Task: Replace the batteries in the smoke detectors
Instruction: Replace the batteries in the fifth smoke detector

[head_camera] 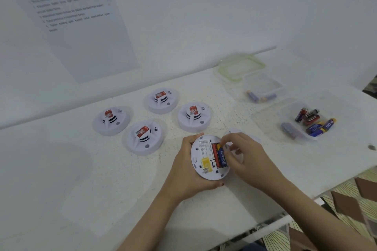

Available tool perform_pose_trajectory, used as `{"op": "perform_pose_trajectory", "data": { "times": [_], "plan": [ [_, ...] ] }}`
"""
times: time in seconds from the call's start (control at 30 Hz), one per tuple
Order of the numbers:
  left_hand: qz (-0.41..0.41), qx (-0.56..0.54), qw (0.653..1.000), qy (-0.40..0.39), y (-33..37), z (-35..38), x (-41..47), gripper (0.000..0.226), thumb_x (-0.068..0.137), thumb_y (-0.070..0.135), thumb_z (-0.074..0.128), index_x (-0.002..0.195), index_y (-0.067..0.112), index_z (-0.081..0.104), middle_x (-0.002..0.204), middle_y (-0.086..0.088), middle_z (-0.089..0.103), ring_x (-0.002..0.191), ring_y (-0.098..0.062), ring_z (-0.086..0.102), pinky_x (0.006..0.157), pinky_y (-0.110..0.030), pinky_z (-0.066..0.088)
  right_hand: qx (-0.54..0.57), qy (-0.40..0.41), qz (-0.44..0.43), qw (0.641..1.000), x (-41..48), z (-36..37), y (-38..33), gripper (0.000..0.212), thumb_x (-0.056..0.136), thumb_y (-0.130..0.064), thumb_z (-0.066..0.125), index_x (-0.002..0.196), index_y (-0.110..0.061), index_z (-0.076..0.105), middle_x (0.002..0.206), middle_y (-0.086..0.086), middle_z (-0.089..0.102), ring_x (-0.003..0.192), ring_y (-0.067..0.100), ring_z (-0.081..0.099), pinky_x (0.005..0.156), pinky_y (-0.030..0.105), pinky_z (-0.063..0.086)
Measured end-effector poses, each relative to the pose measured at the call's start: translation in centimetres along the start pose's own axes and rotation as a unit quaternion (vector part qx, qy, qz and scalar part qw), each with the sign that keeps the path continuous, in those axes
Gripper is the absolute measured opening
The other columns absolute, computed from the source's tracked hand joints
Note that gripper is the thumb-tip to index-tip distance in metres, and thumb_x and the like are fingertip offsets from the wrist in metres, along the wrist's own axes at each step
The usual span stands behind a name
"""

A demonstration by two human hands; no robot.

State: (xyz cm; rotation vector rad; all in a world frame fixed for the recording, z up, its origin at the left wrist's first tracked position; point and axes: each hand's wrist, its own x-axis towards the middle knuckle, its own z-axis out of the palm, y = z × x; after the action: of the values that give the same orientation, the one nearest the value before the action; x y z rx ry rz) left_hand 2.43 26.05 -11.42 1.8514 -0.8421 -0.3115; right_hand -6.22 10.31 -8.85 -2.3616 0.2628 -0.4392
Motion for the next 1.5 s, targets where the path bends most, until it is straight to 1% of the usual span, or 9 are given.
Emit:
{"op": "perform_pose_trajectory", "data": {
  "times": [0.13, 0.33, 0.53, 0.73, 0.87, 1.03, 1.23, 1.4, 1.5],
  "plan": [
    [0.006, 0.005, 1.0, 0.003, 0.1, 0.0, -0.1, 0.092, 0.05, 0.029, 0.094, 0.12, 0.043, 0.035, 0.117, 0.016, 0.054, 0.106, -0.002, 0.058, 0.081, -0.017, 0.052, -0.001, -0.002, -0.008, 1.0, 0.4, 0.0, -0.3, 0.007, 0.086, -0.019, 0.06, 0.089, -0.025, 0.057, 0.09, -0.008, 0.059, 0.082, 0.005, 0.056, 0.071, 0.03, 0.052],
    [0.01, 0.009, 1.0, 0.011, 0.1, 0.1, 0.0, 0.096, 0.051, 0.027, 0.094, 0.109, 0.066, 0.029, 0.111, 0.032, 0.052, 0.104, 0.001, 0.059, 0.079, -0.014, 0.051, -0.009, -0.038, 0.002, 0.999, 1.1, -0.4, -0.6, 0.013, 0.083, -0.029, 0.064, 0.089, -0.021, 0.056, 0.088, -0.007, 0.057, 0.079, 0.007, 0.055, 0.072, 0.032, 0.05],
    [0.022, 0.022, 1.0, 0.006, 0.2, 0.1, 0.0, 0.095, 0.052, 0.032, 0.092, 0.111, 0.065, 0.026, 0.112, 0.033, 0.049, 0.104, 0.0, 0.058, 0.079, -0.014, 0.051, -0.002, -0.041, 0.003, 0.999, 1.1, -0.4, -0.6, 0.015, 0.082, -0.027, 0.065, 0.087, -0.024, 0.051, 0.088, -0.009, 0.057, 0.082, 0.009, 0.056, 0.073, 0.035, 0.052],
    [0.031, 0.017, 0.999, 0.017, 0.6, 0.0, -0.1, 0.091, 0.051, 0.029, 0.093, 0.116, 0.051, 0.033, 0.113, 0.032, 0.049, 0.106, 0.002, 0.057, 0.079, -0.012, 0.05, -0.023, 0.047, -0.055, 0.997, 0.4, -0.2, -0.6, 0.017, 0.08, -0.02, 0.068, 0.081, -0.024, 0.051, 0.086, -0.016, 0.05, 0.087, -0.001, 0.048, 0.07, 0.012, 0.038],
    [0.018, 0.007, 1.0, 0.025, 0.6, 0.0, -0.2, 0.091, 0.048, 0.03, 0.09, 0.115, 0.054, 0.032, 0.114, 0.024, 0.05, 0.105, 0.0, 0.059, 0.078, -0.016, 0.052, 0.031, 0.076, -0.056, 0.995, -0.5, -0.6, -0.9, 0.021, 0.08, -0.009, 0.069, 0.083, -0.023, 0.054, 0.077, -0.011, 0.058, 0.075, 0.008, 0.055, 0.065, 0.018, 0.046],
    [0.018, -0.015, 0.999, 0.026, 0.8, 0.3, 0.1, 0.091, 0.047, 0.023, 0.091, 0.118, 0.036, 0.036, 0.113, 0.035, 0.048, 0.108, 0.003, 0.057, 0.079, -0.012, 0.05, 0.059, 0.166, -0.026, 0.984, -0.5, -3.7, -0.4, 0.028, 0.08, 0.003, 0.066, 0.091, -0.021, 0.055, 0.081, -0.012, 0.062, 0.079, -0.003, 0.059, 0.071, 0.003, 0.043],
    [0.043, -0.021, 0.999, 0.007, 2.6, 1.8, 2.2, 0.093, 0.049, 0.022, 0.092, 0.119, 0.041, 0.034, 0.116, 0.029, 0.052, 0.111, 0.002, 0.056, 0.082, -0.013, 0.049, -0.036, 0.273, 0.052, 0.96, -0.3, -9.1, 3.6, 0.019, 0.084, 0.006, 0.058, 0.096, -0.01, 0.06, 0.083, 0.001, 0.062, 0.075, 0.007, 0.055, 0.075, -0.001, 0.036],
    [0.061, -0.018, 0.998, 0.0, 4.2, 3.5, 5.0, 0.093, 0.049, 0.036, 0.088, 0.121, 0.042, 0.03, 0.121, 0.014, 0.052, 0.112, -0.002, 0.055, 0.088, -0.02, 0.05, -0.092, 0.235, 0.097, 0.963, 0.2, -11.6, 6.9, 0.021, 0.082, 0.001, 0.062, 0.095, -0.015, 0.063, 0.085, 0.004, 0.065, 0.079, 0.021, 0.062, 0.067, 0.009, 0.037],
    [0.077, -0.008, 0.997, -0.011, 4.9, 4.5, 6.5, 0.095, 0.049, 0.034, 0.091, 0.121, 0.042, 0.03, 0.123, 0.016, 0.048, 0.115, 0.001, 0.052, 0.09, -0.015, 0.047, -0.082, 0.189, 0.064, 0.977, 0.3, -11.8, 6.4, 0.028, 0.082, -0.007, 0.068, 0.107, -0.019, 0.066, 0.09, -0.005, 0.064, 0.081, 0.008, 0.056, 0.072, 0.009, 0.037]
  ]
}}
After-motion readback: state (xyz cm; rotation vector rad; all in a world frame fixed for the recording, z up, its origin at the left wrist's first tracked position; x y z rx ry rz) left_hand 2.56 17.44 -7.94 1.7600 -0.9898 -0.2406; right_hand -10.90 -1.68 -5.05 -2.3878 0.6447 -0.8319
